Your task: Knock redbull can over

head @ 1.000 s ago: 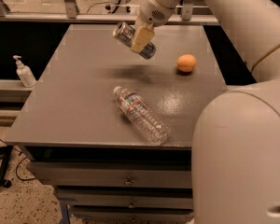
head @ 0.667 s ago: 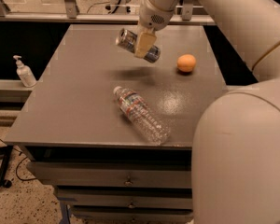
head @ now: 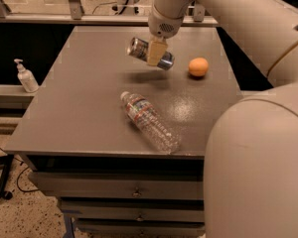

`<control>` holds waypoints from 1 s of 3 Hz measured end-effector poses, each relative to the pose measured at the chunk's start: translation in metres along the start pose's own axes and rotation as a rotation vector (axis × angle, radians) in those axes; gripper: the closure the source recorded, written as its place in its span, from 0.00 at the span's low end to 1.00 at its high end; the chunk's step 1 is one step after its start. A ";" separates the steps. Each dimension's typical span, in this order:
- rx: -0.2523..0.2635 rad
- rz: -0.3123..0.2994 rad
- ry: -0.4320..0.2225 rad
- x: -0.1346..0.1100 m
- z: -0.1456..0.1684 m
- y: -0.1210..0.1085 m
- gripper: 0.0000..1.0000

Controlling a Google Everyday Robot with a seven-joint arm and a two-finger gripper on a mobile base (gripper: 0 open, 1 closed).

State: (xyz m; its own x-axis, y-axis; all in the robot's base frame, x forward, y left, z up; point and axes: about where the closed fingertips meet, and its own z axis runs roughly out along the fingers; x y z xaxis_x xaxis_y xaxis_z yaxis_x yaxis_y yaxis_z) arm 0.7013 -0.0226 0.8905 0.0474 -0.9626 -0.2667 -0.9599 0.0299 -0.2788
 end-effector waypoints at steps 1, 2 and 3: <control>-0.031 -0.009 0.011 -0.001 0.018 0.002 1.00; -0.084 -0.069 0.057 -0.002 0.037 0.011 1.00; -0.152 -0.162 0.136 0.000 0.051 0.024 0.78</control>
Offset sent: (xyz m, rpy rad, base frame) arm -0.0057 0.0177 -0.0539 -0.1622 0.1023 0.1453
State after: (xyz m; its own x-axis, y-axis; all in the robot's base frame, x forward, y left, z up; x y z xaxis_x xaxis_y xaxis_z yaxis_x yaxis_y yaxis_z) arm 0.6925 -0.0083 0.8372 0.1764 -0.9792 -0.1004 -0.9738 -0.1588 -0.1628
